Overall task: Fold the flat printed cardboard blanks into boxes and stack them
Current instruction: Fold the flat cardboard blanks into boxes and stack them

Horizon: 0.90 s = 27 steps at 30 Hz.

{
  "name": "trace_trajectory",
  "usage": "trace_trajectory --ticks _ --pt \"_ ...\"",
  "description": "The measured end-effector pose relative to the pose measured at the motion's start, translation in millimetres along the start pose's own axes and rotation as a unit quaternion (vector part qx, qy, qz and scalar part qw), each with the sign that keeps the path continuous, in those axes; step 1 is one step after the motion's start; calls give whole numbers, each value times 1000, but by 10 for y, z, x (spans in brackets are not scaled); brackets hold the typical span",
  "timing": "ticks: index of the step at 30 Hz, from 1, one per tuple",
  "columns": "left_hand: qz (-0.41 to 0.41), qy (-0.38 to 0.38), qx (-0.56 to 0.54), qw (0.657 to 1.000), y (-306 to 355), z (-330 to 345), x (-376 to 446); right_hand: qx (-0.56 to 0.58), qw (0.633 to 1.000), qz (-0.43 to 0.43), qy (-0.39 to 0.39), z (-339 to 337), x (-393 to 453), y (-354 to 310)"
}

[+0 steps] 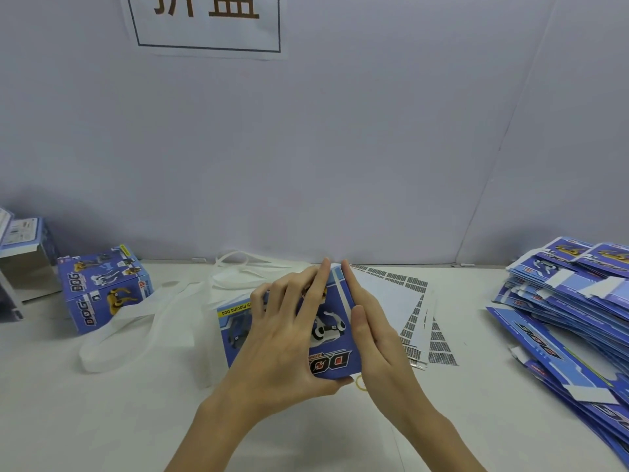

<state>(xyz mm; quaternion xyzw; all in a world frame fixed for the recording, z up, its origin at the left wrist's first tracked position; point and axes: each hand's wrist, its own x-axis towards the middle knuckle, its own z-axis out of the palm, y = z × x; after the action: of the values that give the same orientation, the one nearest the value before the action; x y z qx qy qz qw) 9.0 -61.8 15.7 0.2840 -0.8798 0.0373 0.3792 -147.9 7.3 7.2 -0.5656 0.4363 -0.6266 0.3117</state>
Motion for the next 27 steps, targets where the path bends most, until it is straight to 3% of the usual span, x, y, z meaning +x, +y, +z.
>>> trace_trajectory --ticks 9,13,16,22,27 --pt "3 13 5 1000 46 23 13 -66 997 -36 -18 -61 17 17" --pt "-1 -1 6 1000 41 40 10 -201 974 -81 -68 -93 -16 58" --pt "15 -11 37 999 0 16 20 -147 984 -29 -101 -56 -20 105" --pt "-14 18 7 1000 -100 -1 33 -82 997 -17 -1 -34 28 151" --pt "-67 57 60 994 -151 147 9 -60 993 9 104 -58 74 171"
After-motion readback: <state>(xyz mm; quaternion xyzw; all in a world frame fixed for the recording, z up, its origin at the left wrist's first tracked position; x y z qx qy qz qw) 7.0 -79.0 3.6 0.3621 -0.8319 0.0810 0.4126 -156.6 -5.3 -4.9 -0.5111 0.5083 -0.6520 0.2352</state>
